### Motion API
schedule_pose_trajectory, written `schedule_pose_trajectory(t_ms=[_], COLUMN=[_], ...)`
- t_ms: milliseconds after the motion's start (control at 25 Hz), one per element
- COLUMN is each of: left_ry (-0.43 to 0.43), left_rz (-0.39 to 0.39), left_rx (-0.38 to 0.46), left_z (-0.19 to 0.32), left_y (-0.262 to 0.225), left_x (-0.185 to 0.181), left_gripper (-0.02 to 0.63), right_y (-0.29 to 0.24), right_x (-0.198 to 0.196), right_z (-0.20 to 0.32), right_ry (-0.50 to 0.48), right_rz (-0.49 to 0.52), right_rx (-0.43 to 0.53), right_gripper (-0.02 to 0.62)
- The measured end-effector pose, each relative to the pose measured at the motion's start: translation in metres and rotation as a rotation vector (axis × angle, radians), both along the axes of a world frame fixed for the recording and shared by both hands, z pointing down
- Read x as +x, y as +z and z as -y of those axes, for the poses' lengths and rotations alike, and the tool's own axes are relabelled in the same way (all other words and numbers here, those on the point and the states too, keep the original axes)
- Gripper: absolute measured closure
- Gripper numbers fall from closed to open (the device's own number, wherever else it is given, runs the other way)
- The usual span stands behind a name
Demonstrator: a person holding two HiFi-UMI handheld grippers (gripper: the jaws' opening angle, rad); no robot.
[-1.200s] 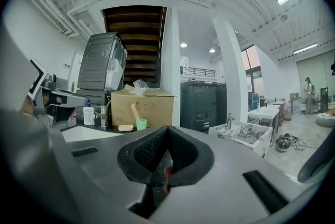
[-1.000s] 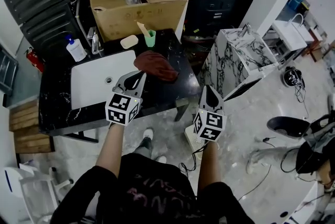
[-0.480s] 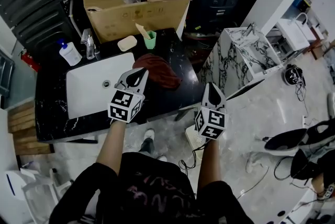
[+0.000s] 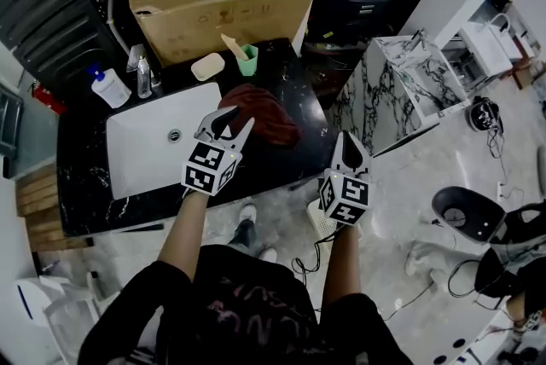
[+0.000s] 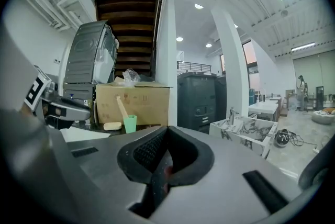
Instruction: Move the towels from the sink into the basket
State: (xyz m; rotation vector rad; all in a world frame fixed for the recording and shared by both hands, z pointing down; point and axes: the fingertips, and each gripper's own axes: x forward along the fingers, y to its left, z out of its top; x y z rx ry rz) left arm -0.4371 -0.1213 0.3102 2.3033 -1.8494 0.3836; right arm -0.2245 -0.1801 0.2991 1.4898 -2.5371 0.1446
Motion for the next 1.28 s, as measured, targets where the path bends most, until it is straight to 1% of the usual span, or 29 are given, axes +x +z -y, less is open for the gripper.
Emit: schedule_pose_trajectory(t_ms=[120, 280, 440, 560, 880, 1200, 1280], left_ry=[0.018, 0.024, 0.017, 0.022, 0.033, 0.074, 0.081], left_rz=[-0.005, 0.004, 0.002, 0.019, 0.040, 0.072, 0.083], left_rx=[-0.040, -0.087, -0.123, -0.164, -0.311, -0.458, -0.474], left_z=[0.006, 0.016, 0.030, 0.039, 0.064, 0.078, 0.081], left_y=[0.014, 0.031, 0.048, 0.064, 0.112, 0.157, 0.162], left_x=[0.001, -0.002, -0.009, -0.013, -0.023, -0.023, -0.022], left_gripper=[0.450, 0.432, 0.428, 0.426, 0.410, 0.377, 0.377], right_y=[0.006, 0.012, 0.018, 0.025, 0.040, 0.062, 0.064], right_x=[-0.001, -0.003, -0.005, -0.007, -0.013, -0.011, -0.011], right_z=[0.004, 0.009, 0.018, 0.024, 0.039, 0.057, 0.059], right_ry=[0.004, 0.006, 0.009, 0.011, 0.012, 0.036, 0.040], right_rz=[-0.002, -0.005, -0.011, -0.017, -0.031, -0.051, -0.052], right_rx=[-0.009, -0.020, -0.033, -0.046, -0.080, -0.113, -0.122], right_gripper=[0.580, 0.580, 0.580, 0.580, 0.580, 0.580, 0.580])
